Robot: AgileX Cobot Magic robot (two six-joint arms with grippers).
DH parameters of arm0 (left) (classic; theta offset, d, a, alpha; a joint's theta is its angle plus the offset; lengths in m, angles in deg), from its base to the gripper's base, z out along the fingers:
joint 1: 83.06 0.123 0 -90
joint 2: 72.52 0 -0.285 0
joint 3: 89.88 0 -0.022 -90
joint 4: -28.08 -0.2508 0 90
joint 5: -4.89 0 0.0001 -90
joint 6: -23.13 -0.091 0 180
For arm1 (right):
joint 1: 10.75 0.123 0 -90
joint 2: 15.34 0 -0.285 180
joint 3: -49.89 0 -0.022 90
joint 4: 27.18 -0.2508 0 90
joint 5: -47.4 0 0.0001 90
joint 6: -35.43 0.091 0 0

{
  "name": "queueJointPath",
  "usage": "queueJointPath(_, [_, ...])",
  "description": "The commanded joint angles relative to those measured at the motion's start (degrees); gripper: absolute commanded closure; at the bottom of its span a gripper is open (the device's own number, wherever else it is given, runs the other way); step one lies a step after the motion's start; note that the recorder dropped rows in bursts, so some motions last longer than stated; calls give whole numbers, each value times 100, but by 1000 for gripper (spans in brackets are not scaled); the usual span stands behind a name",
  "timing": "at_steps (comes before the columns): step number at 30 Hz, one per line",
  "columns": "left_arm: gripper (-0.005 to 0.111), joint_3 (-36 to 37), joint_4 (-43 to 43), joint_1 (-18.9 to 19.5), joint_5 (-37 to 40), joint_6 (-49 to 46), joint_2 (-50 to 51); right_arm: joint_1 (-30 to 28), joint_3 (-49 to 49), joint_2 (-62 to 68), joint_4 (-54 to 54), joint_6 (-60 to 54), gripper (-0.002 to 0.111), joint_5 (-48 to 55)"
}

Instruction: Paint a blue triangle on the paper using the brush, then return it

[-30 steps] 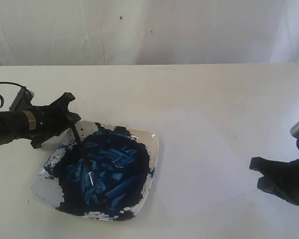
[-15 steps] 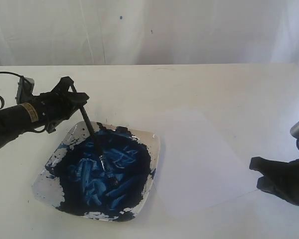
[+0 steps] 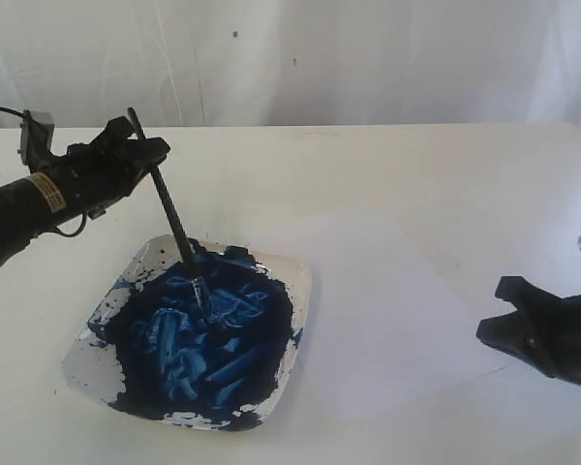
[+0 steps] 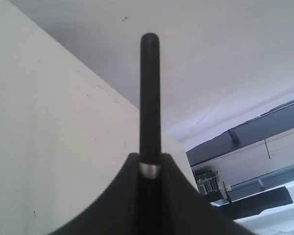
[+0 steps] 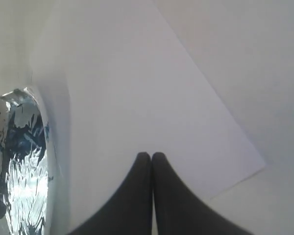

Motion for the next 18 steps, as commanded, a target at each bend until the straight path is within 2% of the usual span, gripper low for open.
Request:
queueJointPath(1, [107, 26, -116, -26, -87, -251, -277, -502, 24, 367, 73, -287, 108, -534])
queueJointPath(5, [107, 26, -110, -152, -87, -498, -418, -680, 82, 839, -32, -582, 108, -1714])
queueJointPath(11, [107, 26, 113, -551, -87, -1285, -572, -680, 82, 1373, 4, -777, 108, -1323])
queueJointPath(14, [107, 26, 193, -578, -87, -1306, -618, -680, 82, 1494, -68, -1078, 108, -1616])
queueJointPath(18, [107, 26, 322, -584, -87, -1306, -618, -680, 82, 1494, -246, -1091, 108, -1256])
